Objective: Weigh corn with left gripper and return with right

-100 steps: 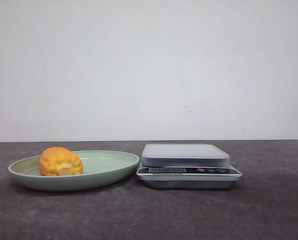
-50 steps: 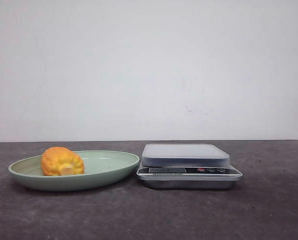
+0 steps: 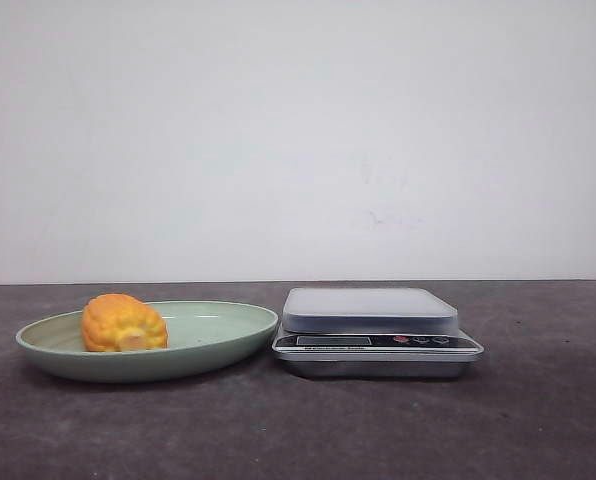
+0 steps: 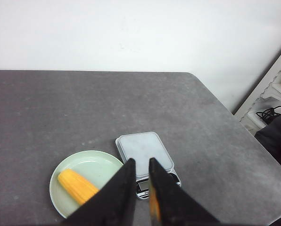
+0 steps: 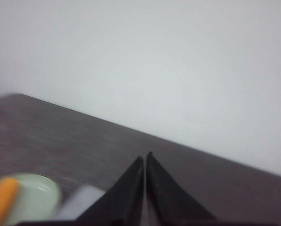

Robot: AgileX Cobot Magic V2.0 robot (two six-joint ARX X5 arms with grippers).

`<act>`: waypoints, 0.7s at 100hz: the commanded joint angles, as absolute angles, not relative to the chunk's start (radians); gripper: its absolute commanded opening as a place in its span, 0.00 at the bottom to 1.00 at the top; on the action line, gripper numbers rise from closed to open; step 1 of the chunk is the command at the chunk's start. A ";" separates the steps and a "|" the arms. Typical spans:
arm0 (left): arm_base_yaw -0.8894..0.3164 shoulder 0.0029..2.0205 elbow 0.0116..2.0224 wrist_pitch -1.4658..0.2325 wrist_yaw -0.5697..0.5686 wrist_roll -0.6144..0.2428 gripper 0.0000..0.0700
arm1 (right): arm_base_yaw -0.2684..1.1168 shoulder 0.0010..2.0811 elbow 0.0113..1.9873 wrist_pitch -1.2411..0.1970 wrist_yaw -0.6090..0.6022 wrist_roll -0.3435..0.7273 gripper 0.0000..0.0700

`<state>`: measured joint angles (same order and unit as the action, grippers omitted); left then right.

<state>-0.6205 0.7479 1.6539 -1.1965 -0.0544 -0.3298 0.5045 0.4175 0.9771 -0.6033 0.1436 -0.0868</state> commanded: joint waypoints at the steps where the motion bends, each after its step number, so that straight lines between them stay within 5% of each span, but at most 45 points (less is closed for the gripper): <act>1: -0.628 0.757 1.676 -1.185 -0.056 -0.333 0.00 | 0.454 0.415 0.980 -0.669 0.121 -0.108 0.00; 13: -0.628 0.757 1.676 -1.185 -0.056 -0.333 0.00 | 0.382 0.391 0.902 -0.666 0.103 -0.112 0.00; 41: -0.628 0.757 1.676 -1.185 -0.056 -0.333 0.00 | 0.241 0.241 0.531 -0.392 0.102 -0.042 0.00; 70: -0.628 0.757 1.676 -1.185 -0.056 -0.333 0.00 | 0.113 0.121 0.269 -0.379 0.004 -0.022 0.00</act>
<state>-0.6205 0.7479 1.6539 -1.1965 -0.0544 -0.3298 0.1192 0.1421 0.2958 -0.3920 0.0265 -0.0399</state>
